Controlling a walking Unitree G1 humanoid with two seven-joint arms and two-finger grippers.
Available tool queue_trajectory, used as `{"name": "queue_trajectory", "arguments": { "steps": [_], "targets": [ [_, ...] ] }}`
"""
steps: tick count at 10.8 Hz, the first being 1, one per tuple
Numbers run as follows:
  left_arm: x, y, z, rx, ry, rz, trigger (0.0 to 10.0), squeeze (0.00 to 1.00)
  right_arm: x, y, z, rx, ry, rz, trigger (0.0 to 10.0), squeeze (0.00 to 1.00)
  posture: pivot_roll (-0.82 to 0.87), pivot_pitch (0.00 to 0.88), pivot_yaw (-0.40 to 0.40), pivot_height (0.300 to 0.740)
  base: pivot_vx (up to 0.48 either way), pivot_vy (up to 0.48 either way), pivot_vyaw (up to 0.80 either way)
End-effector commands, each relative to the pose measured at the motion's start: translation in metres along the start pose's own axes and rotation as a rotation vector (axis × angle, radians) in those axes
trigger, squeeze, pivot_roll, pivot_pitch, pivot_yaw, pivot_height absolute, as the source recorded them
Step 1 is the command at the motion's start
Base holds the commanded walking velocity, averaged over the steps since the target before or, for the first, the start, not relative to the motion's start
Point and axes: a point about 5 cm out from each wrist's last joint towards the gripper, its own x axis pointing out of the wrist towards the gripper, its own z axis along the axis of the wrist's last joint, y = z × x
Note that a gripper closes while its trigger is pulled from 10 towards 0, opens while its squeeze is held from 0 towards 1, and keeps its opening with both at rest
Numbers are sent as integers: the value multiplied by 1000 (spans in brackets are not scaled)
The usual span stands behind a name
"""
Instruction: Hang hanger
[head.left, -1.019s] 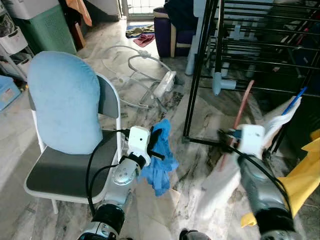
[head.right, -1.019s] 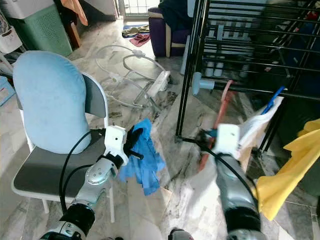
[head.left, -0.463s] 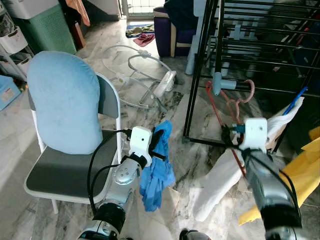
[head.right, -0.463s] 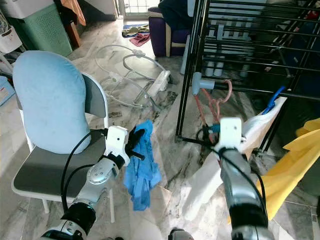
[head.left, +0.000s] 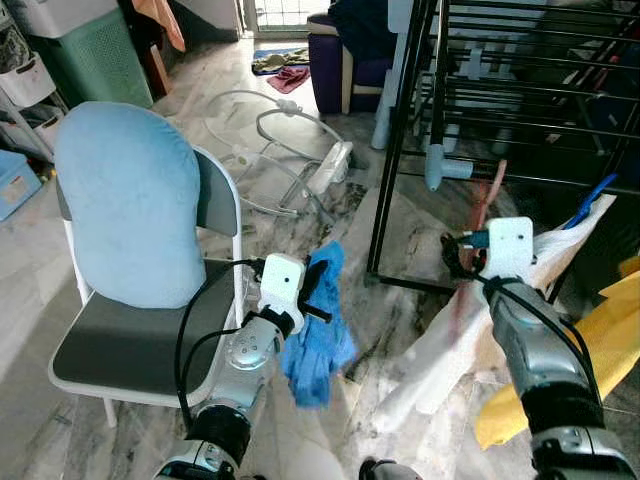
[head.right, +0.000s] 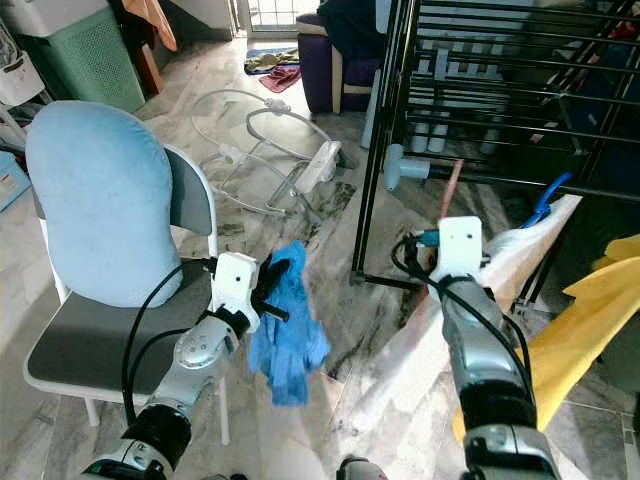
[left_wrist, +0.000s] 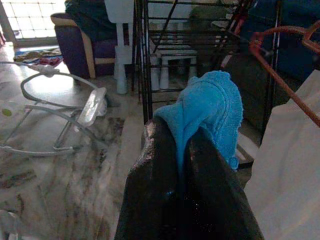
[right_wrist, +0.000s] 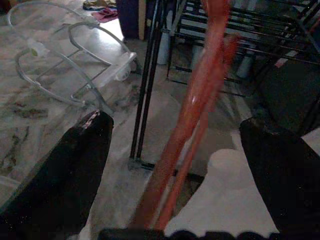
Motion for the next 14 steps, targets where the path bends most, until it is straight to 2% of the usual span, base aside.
{"name": "queue_trajectory", "arguments": {
  "steps": [1,2,3,6,9,10,12,13,14],
  "targets": [
    [1,1,0,6,6,4,10000,0,1,5,-4,1,29,-1,1333,0,-225,104,32,740,0,0,0],
    [1,1,0,6,9,3,10000,0,-2,12,-10,8,51,29,7882,0,-226,102,34,740,0,0,0],
    [2,1,0,7,10,2,10000,0,-4,13,-13,8,63,32,10000,0,-226,102,34,740,0,0,0],
    [3,1,0,13,20,-7,10000,0,-14,4,-25,14,95,13,10000,0,-238,100,42,740,0,0,0],
    [4,1,0,16,26,-13,10000,0,-22,-20,-28,8,95,-51,10000,0,-244,99,51,740,0,0,0],
    [5,1,0,17,30,-16,10000,0,-25,-29,-27,-12,87,-67,10000,1000,-247,98,54,740,0,0,0],
    [6,0,0,19,32,-19,10000,0,-27,-33,-27,-23,80,-68,10000,1000,-250,98,57,740,0,0,0],
    [6,0,0,21,35,-21,10000,0,-25,-30,-21,-39,52,-40,10000,835,-252,98,60,740,0,0,0],
    [6,0,0,22,36,-23,10000,0,-24,-27,-19,-50,48,-19,10000,176,-251,99,62,740,0,0,0]
  ]
}}
